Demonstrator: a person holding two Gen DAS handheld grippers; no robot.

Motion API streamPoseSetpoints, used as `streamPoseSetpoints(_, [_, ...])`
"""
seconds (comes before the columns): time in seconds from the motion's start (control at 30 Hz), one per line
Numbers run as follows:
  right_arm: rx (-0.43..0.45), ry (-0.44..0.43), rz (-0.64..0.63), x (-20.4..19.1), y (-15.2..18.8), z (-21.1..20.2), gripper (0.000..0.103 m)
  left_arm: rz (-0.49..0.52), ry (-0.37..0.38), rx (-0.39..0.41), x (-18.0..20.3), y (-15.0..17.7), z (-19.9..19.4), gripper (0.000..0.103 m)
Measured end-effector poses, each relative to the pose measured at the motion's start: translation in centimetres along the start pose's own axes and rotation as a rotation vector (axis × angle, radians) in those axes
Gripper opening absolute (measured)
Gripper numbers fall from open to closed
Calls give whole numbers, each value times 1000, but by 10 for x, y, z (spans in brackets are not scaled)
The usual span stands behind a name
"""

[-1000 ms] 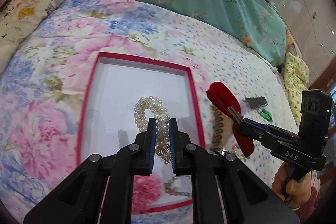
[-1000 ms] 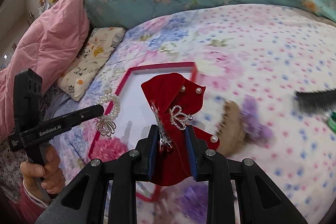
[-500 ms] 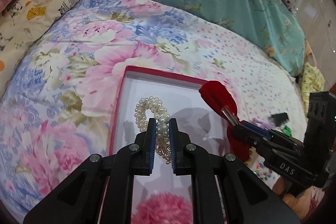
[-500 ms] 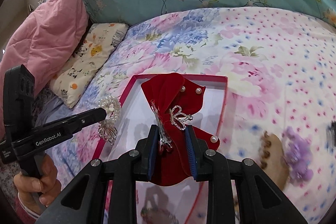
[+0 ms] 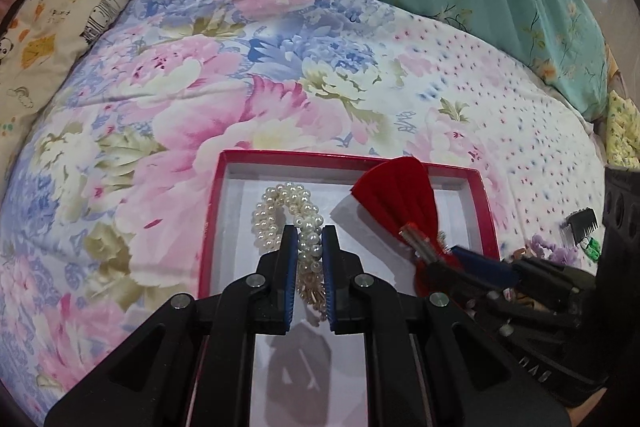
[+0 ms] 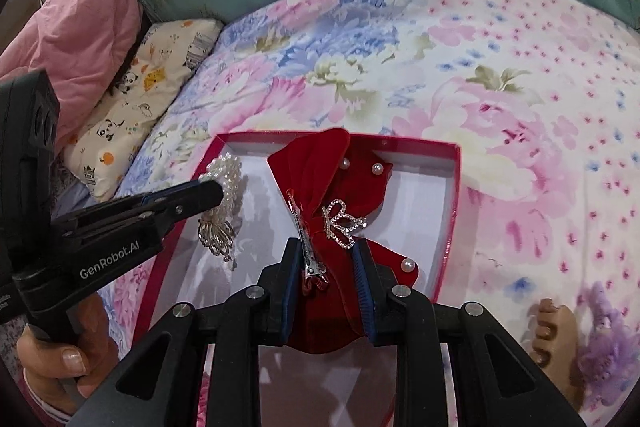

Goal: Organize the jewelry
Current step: 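Carry the pearl bracelet and red bow clip into the tray and release both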

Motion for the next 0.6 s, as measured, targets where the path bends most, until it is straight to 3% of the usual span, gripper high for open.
streamPoseSetpoints(0.33, [-26,-41,10,2,2,11,29,-9,7,-69,1,11,27,10])
streamPoseSetpoints(0.6, [-24,-49,11,2,2,10,32,-21,20,-75,2,14,27,10])
Point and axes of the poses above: each gripper's, at about its wrist camera, not at the fingertips, and z roughly the way its jaws point, x to its right, y to its underside, the point moved 6 cm from there along z, roughly the way its jaws point, and after that the axes turned 1 degree about -x, right-handed, at the moved point
